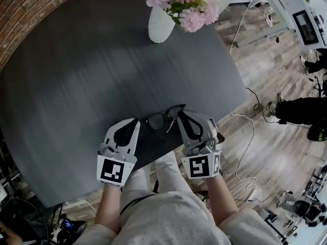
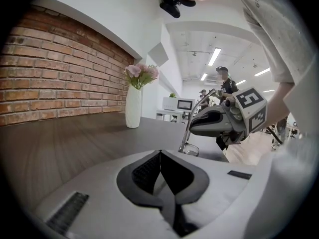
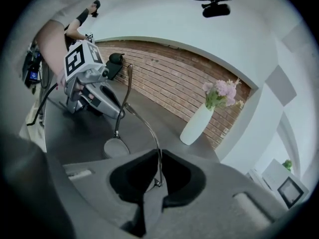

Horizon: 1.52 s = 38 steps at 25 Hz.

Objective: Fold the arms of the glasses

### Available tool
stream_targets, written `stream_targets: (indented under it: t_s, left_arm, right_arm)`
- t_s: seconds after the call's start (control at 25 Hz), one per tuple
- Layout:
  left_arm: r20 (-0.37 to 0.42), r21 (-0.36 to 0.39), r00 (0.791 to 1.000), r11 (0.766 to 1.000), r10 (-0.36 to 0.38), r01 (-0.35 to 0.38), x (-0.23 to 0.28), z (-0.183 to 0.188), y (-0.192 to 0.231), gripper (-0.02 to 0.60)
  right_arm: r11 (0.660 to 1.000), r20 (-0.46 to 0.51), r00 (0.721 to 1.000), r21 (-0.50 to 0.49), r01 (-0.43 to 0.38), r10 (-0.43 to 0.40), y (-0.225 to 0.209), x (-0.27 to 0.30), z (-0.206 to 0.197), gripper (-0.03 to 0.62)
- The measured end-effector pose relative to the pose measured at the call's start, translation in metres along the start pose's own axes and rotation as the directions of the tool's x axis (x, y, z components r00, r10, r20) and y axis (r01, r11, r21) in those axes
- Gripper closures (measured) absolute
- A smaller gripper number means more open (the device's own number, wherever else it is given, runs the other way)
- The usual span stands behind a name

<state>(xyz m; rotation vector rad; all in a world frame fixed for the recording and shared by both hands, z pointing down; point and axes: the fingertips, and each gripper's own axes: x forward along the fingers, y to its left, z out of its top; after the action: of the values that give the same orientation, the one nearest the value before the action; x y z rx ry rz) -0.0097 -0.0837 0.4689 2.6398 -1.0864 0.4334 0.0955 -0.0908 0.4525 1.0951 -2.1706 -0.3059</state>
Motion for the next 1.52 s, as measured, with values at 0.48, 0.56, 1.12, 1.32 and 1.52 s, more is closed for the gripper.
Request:
stream_targets:
  t_s: [0.48,0.56,1.12,1.32,1.52]
  left_arm:
    - [0.014,-0.014,0.999,1.0,0.028,-0.028,-0.01,0.002,0.009,0.583]
    - [0.017,-0.019,0.999,0.999,0.032,-0.032,-0.011,0.002,0.011,0.583]
    - [0.022,-0.018,0.999,0.999,0.042,-0.041,-0.021,0.003,0.018,0.583]
    - [0.023,-0.024,0.999,0.999,0.048,-0.048,-0.026,0.001,0.021,0.583]
    - [0.027,-0.02,0.998,0.998,0.054,-0.054,-0.031,0.001,0.024,0.583]
  right_arm:
    - [0.99,-0.039,0.997,-0.129,-0.066,0.061,0.026,0.016,0.001,0.546]
    - [0.988,-0.043,0.997,-0.14,-0.07,0.065,0.03,0.019,0.0,0.543]
    - [0.967,-0.09,0.993,-0.233,-0.101,0.082,0.049,0.027,-0.004,0.525]
    - [0.968,-0.096,0.992,-0.231,-0.099,0.079,0.054,0.03,-0.004,0.519]
    - [0.977,-0.102,0.993,-0.198,-0.072,0.053,0.053,0.035,-0.001,0.519]
